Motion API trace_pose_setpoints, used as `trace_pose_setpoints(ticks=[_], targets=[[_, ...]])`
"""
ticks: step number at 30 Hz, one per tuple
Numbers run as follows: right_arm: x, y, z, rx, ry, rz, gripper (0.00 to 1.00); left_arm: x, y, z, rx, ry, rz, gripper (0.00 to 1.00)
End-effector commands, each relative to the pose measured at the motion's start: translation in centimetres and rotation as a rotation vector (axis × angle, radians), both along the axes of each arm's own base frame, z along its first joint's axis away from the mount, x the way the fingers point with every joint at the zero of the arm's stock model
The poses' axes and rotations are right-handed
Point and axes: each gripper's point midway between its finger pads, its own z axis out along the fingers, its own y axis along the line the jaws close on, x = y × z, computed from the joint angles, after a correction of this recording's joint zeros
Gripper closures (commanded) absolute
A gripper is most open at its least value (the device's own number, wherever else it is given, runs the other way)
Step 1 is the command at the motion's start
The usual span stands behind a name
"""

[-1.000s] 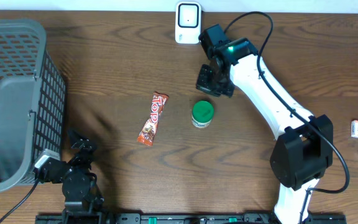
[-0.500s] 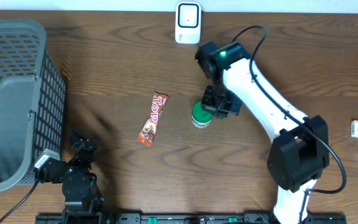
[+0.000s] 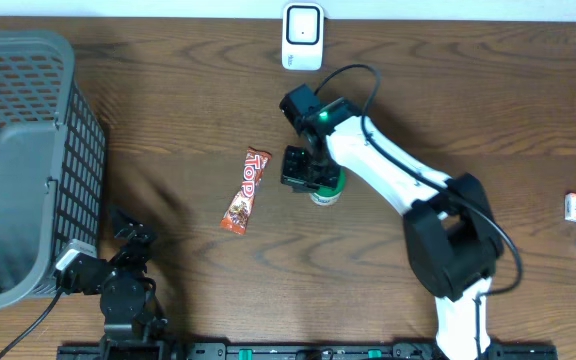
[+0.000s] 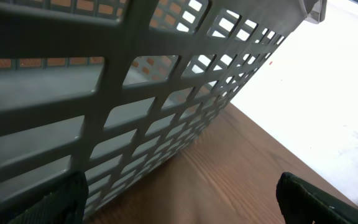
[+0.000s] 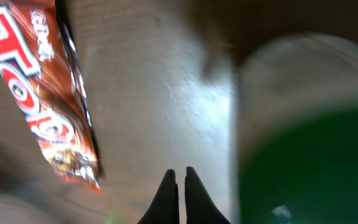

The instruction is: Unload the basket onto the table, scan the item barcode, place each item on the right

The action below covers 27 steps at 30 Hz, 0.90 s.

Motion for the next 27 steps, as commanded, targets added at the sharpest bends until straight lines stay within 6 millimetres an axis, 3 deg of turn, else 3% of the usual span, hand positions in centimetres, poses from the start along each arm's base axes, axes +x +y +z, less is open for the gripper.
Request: trace_pose_setpoints(ticks=[1,5,14,19,22,27], targets=[[-1.0,0.4,-2.2,0.019,0.073,0.023,0.99,-0.2,0.3,-1.1,0.005,0.035,0.019,0.03],[-1.1,-1.3,-2.9,-0.075,0.067,0.019,0.99,-0.2,0.3,-1.1,0.005,0.035,0.019,0.03],[-3.4,-5.0,-2.5,-0.236,0.112,0.174,0.99,-0.2,0.3,-1.1,0.005,0.035,0.019,0.03],[-3.3,-7.5,-2.2,-0.371,0.08,0.272,0.99,-0.2,0.3,-1.1,0.005,0.035,0.019,0.03],[-2.8,-9.1,-1.2,-0.467,0.042,0.294,0.99,-0.2,0.3,-1.1,0.005,0.035,0.019,0.03],[-1.4,-11.3,2.2,-0.576,-0.075,0.311,0.99,-0.2,0.3,-1.1,0.005,0.035,0.019,0.03]])
